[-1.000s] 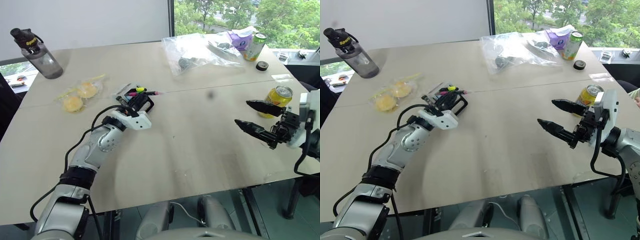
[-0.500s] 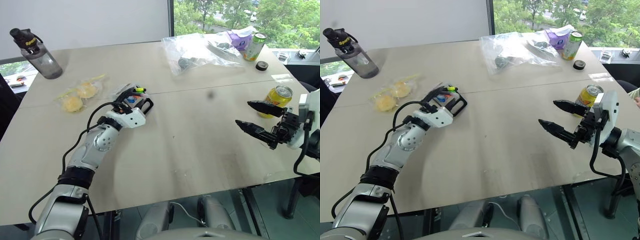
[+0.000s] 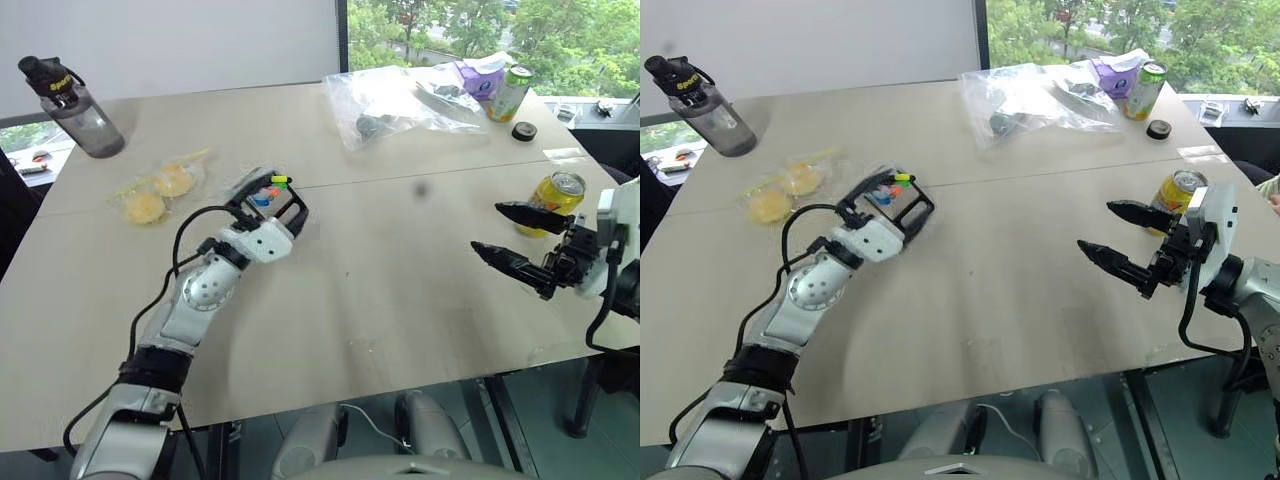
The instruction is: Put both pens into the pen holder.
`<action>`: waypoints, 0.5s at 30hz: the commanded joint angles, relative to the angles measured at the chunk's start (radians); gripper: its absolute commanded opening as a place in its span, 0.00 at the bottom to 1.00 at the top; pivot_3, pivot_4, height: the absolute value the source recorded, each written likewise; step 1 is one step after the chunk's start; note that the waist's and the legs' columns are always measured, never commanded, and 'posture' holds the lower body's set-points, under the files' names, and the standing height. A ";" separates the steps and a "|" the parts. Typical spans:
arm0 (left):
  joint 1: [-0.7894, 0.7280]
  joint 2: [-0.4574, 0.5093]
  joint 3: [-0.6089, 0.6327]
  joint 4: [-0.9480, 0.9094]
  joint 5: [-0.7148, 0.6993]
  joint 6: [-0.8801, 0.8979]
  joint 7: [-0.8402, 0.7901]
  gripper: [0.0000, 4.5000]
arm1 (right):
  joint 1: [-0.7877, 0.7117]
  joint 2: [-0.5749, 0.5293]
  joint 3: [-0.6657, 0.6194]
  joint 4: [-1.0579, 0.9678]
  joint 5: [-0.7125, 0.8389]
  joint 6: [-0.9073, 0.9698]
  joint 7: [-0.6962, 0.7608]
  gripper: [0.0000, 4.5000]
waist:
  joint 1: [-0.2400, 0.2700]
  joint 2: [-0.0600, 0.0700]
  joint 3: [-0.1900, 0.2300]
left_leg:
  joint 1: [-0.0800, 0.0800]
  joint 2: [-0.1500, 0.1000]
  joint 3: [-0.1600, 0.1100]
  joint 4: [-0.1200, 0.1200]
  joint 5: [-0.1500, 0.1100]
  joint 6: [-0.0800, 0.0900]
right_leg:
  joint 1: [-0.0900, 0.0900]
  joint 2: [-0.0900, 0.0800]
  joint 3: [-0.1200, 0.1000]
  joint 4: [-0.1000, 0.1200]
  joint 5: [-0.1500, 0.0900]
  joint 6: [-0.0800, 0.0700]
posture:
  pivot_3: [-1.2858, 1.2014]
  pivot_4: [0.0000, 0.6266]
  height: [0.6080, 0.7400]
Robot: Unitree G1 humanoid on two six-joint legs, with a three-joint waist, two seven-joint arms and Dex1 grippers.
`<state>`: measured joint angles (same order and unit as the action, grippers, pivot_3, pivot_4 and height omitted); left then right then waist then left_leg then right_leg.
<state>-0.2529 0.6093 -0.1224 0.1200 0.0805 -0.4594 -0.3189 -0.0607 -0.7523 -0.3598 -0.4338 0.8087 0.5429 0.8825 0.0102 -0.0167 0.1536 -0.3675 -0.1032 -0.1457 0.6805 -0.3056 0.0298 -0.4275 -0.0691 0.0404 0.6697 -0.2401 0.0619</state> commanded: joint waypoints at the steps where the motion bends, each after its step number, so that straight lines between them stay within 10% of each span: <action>1: 0.156 0.033 0.082 -0.209 -0.310 0.161 -0.168 1.00 | 0.032 0.013 0.033 0.051 -0.081 -0.082 0.037 1.00 | -0.004 0.000 0.000 | 0.000 0.000 0.000 -0.001 0.000 0.000 | 0.000 0.000 0.000 0.000 0.000 0.000 | 0.52 0.24 1.00; 5: 0.397 0.081 0.147 -0.414 -0.555 0.389 -0.277 1.00 | 0.066 0.013 0.110 0.117 -0.204 -0.188 0.095 1.00 | -0.006 0.003 0.001 | 0.001 0.001 0.000 -0.002 0.000 0.000 | 0.000 0.001 0.001 -0.001 0.000 0.000 | 0.52 0.24 1.00; 15: 0.897 0.056 0.265 -0.625 -0.501 0.533 -0.230 1.00 | 0.034 0.117 0.232 0.366 -0.373 -0.442 0.155 1.00 | 0.010 0.011 0.002 | 0.009 0.002 0.002 -0.009 -0.002 0.003 | 0.009 0.001 0.001 -0.009 0.000 0.000 | 0.52 0.24 1.00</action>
<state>0.6426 0.6676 0.1169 -0.4894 -0.4346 0.0952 -0.5447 -0.0195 -0.6278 -0.1214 -0.0739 0.4453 0.1373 1.0179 0.0202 -0.0058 0.1557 -0.3582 -0.1012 -0.1459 0.6712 -0.3076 0.0330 -0.4181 -0.0682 0.0401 0.6602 -0.2405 0.0614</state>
